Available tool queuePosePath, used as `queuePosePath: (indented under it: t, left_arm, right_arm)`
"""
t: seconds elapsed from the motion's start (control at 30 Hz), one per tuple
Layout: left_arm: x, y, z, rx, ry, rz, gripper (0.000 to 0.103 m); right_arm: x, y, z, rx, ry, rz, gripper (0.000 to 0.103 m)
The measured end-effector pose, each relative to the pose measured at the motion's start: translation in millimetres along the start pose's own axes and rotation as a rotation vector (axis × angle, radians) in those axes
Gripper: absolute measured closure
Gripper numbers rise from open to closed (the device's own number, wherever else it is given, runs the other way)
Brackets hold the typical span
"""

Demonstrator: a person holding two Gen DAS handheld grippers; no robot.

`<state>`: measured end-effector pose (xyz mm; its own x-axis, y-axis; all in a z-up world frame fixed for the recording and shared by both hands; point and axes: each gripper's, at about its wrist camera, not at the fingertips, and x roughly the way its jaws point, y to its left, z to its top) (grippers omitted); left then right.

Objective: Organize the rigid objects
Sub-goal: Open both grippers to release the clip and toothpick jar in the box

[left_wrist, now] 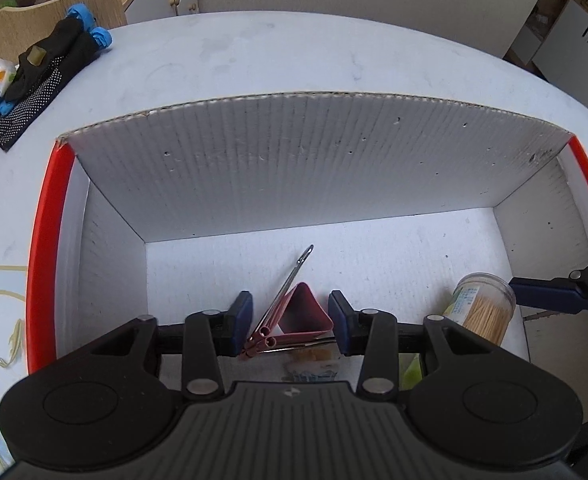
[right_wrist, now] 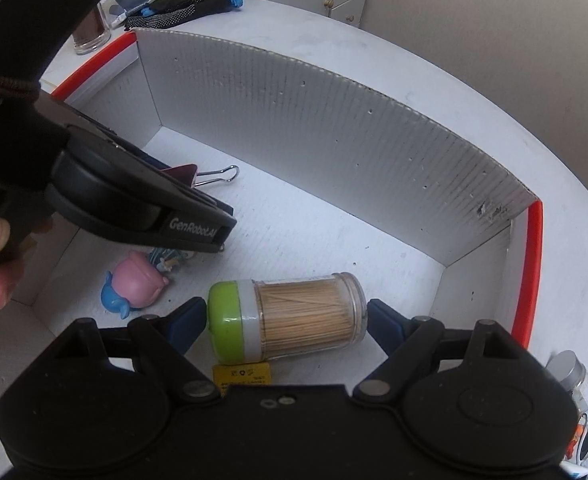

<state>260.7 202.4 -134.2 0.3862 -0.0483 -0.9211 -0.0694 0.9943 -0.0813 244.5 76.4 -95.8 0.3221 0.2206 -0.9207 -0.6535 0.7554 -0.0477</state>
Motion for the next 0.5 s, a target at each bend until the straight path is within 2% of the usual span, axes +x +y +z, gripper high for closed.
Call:
queuePosePath:
  t: [0.07, 0.1, 0.13, 0.5]
  left_arm:
    - [-3, 1, 0, -0.009, -0.012, 0.005, 0.051]
    - [-6, 1, 0, -0.012, -0.02, 0.0, 0.042]
    - [-9, 1, 0, -0.016, -0.031, -0.006, 0.041]
    - [-51, -10, -11, -0.007, -0.131, 0.0, 0.039]
  right_arm:
    - [-3, -1, -2, -0.004, -0.007, -0.004, 0.017]
    - [-3, -1, 0, -0.008, -0.014, -0.008, 0.016]
    - [-4, -2, 2, -0.008, -0.02, -0.009, 0.016]
    - [-47, -21, -13, 0.061, -0.111, 0.036, 0.013]
